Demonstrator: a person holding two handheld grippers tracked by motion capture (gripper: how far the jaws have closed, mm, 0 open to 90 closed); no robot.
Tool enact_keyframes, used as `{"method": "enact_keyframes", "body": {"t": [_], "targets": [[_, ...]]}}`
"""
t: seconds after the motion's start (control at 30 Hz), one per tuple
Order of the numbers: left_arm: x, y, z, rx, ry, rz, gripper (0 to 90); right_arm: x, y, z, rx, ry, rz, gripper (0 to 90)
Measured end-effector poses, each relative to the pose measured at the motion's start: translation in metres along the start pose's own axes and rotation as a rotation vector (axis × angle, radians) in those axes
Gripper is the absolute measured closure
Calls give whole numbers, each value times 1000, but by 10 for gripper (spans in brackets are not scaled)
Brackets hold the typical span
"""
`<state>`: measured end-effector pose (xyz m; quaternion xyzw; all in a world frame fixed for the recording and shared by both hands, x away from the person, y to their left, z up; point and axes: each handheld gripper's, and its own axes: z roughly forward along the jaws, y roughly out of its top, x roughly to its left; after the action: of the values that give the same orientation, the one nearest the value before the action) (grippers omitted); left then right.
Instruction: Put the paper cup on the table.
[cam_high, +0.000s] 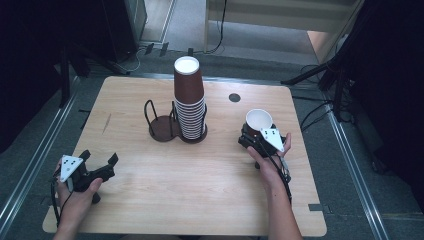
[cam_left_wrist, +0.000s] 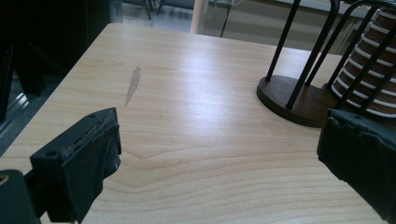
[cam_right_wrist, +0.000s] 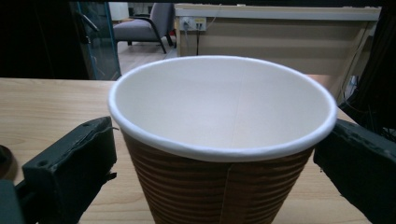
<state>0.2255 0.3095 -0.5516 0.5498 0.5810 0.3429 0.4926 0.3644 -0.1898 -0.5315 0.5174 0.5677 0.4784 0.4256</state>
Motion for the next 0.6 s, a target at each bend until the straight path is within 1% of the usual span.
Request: {"method": "enact_keyframes", "body": {"t": [0.03, 0.13, 0.23, 0.3, 0.4, 0.43, 0.53, 0.6], "targets": [[0, 0, 0, 1, 2, 2, 6, 0, 2, -2, -4, 5, 6, 0], [-1, 0, 0, 0, 4, 4, 6, -2, 6, -10, -20, 32, 4, 0], [-1, 0, 0, 1, 4, 4, 6, -3, 7, -14, -26, 38, 11, 0], [0, 0, 0, 5, 5, 3, 6, -3, 10, -21, -36, 52, 15, 0], [0, 0, 0, 4, 5, 3, 6, -4, 11, -26, -38, 51, 18, 0], [0, 0, 0, 5, 6, 3, 6, -5, 12, -30, -46, 61, 22, 0], [0, 0, 0, 6, 4, 1, 6, -6, 12, -34, -49, 61, 16, 0], [0, 0, 0, 6, 3, 0, 6, -9, 12, -39, -51, 58, 25, 0]]}}
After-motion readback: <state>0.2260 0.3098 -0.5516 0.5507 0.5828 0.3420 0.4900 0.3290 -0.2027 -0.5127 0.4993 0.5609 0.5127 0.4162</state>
